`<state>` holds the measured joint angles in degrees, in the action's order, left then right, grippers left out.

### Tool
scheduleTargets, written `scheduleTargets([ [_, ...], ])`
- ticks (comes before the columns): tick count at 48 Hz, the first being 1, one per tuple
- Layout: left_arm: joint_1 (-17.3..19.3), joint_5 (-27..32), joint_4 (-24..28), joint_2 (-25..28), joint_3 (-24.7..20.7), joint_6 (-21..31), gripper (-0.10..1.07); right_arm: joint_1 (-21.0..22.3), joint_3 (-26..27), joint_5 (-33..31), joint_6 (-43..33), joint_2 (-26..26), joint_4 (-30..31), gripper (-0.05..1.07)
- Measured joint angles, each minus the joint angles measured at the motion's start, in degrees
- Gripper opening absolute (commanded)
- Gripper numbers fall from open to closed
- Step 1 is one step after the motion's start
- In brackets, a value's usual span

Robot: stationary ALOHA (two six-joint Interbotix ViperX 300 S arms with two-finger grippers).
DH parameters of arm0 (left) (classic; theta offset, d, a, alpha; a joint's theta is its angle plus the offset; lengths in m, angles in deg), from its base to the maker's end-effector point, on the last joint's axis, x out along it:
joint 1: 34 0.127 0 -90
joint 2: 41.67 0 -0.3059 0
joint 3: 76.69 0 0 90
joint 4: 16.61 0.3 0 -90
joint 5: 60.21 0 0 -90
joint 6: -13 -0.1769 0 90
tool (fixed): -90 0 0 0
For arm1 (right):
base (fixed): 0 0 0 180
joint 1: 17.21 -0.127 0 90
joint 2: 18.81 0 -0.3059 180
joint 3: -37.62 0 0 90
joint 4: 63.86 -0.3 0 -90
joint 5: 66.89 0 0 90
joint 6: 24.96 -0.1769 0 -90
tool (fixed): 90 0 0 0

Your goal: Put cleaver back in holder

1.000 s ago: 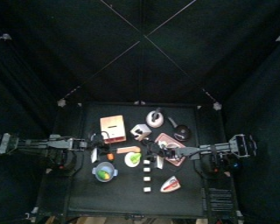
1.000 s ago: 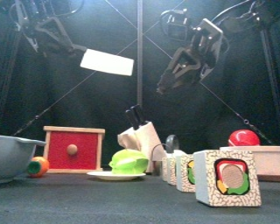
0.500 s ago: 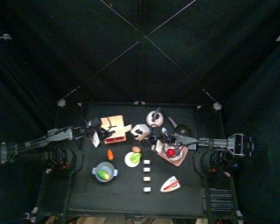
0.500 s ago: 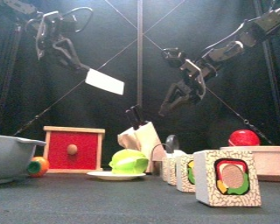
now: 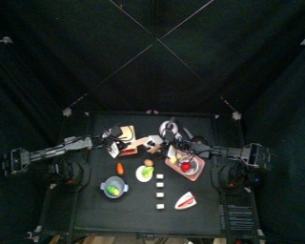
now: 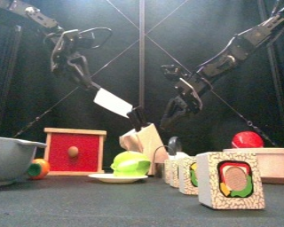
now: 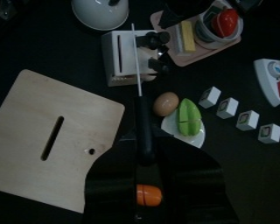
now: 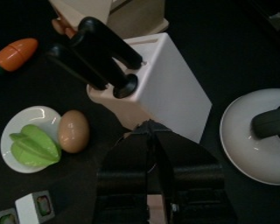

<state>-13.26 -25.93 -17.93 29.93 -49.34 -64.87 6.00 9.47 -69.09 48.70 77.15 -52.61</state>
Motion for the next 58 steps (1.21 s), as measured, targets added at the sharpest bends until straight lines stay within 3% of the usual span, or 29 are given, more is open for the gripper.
scheduleTargets([
  [26,0.70,0.18,2.37,4.22,-0.09,-0.09,0.44,4.31,3.69,0.00,0.00,4.48,0.18,0.34],
  [58,0.70,0.18,2.99,7.12,-1.67,-0.35,0.44,5.27,4.83,0.00,-0.09,8.26,0.26,0.34],
])
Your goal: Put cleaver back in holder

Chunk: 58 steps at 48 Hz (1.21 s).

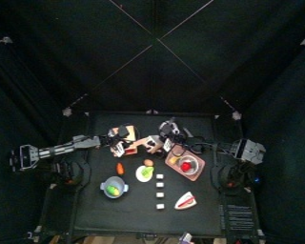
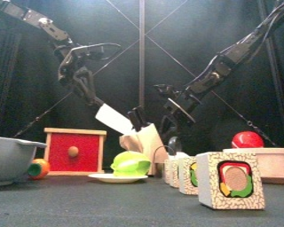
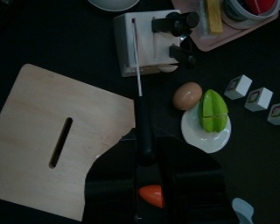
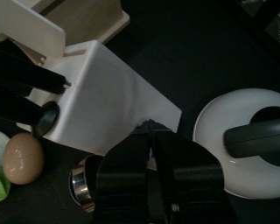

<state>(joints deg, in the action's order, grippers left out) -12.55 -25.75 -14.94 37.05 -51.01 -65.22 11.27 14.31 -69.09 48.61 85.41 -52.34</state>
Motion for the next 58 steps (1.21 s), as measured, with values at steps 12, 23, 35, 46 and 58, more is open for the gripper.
scheduleTargets([
  [12,0.00,0.79,0.00,1.32,-1.49,-0.09,0.44,-0.09,0.09,0.09,0.00,0.62,-0.09,0.34],
  [23,0.00,5.27,0.00,1.67,-3.34,-0.18,0.44,-0.09,0.00,0.97,0.09,0.79,-0.09,0.34],
  [35,0.00,7.29,0.00,2.90,-6.33,-0.18,0.44,-0.18,0.09,1.49,0.00,0.79,-0.18,0.34],
  [46,-0.09,10.72,0.18,6.33,-9.58,-0.53,0.44,-0.18,0.09,1.85,0.00,0.79,-0.18,0.34],
  [58,0.00,15.12,1.93,8.17,-13.10,-0.62,0.44,-0.18,0.09,1.93,0.00,0.79,-0.18,0.34],
])
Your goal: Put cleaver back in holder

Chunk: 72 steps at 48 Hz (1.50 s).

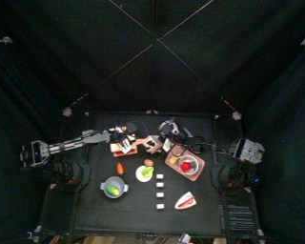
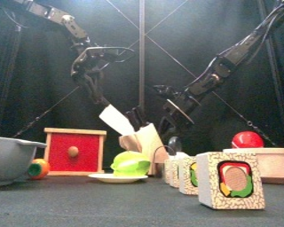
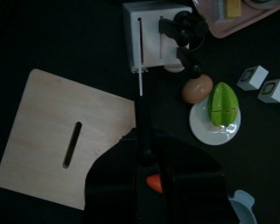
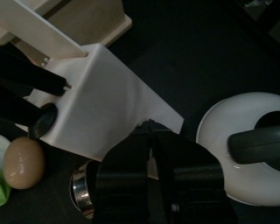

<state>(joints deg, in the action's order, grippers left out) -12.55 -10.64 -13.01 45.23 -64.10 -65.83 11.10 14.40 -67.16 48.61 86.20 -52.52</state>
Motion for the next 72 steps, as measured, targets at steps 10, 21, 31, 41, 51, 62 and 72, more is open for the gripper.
scheduleTargets([
  [10,-0.09,2.11,0.09,0.26,-2.46,0.09,0.44,0.00,-0.09,0.26,0.00,0.00,-0.09,0.34],
  [21,-0.09,4.66,0.09,2.46,-4.48,0.09,0.44,0.00,-0.09,0.88,0.00,0.00,-0.18,0.34],
  [31,-0.18,7.91,0.35,4.31,-6.68,0.09,0.44,-0.09,-0.09,0.97,0.09,0.00,-0.18,0.34],
  [41,-0.26,8.61,0.53,5.80,-8.53,0.09,0.44,-0.09,0.00,0.97,0.00,0.00,-0.18,0.34],
  [51,-0.26,8.70,0.62,7.82,-10.02,0.09,0.45,-0.09,-0.09,0.97,0.09,0.18,-0.09,0.34],
  [62,-0.35,8.61,0.70,9.32,-11.25,0.09,0.45,0.09,-0.09,0.97,0.00,0.18,-0.18,0.34],
  [72,-0.44,8.61,0.70,10.99,-12.74,0.09,0.45,0.09,-0.18,0.97,0.00,0.18,-0.18,0.34],
])
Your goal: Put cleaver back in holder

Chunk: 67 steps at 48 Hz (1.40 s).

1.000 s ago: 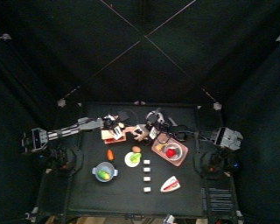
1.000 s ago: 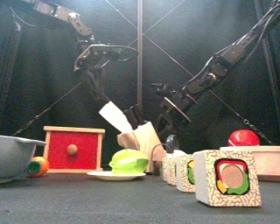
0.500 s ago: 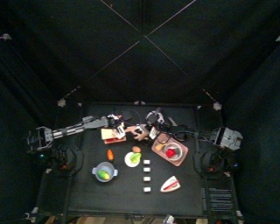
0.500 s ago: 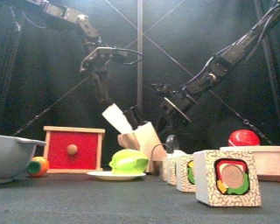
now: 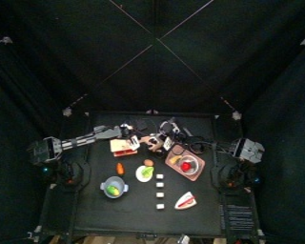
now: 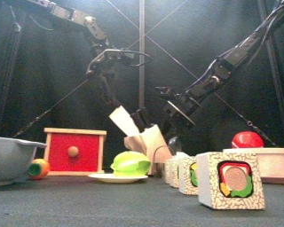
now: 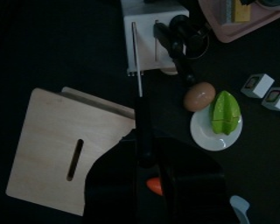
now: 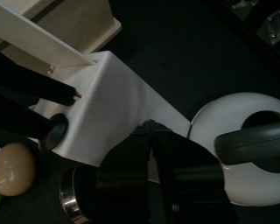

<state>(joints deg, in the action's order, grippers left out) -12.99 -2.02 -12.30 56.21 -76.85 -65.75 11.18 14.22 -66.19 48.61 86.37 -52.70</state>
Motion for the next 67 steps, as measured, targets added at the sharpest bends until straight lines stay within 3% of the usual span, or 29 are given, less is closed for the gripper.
scheduleTargets([
  [20,0.09,5.45,0.00,2.02,-3.87,-0.09,0.45,-0.35,-0.09,0.35,0.00,0.53,0.00,0.34],
  [51,0.09,5.19,-0.09,9.40,-10.28,-1.93,0.47,-1.41,-0.26,0.53,0.09,0.88,0.00,0.34],
  [67,0.09,2.20,-0.79,10.11,-10.37,-2.55,0.70,-2.11,-0.26,0.44,0.00,0.97,0.00,0.34],
])
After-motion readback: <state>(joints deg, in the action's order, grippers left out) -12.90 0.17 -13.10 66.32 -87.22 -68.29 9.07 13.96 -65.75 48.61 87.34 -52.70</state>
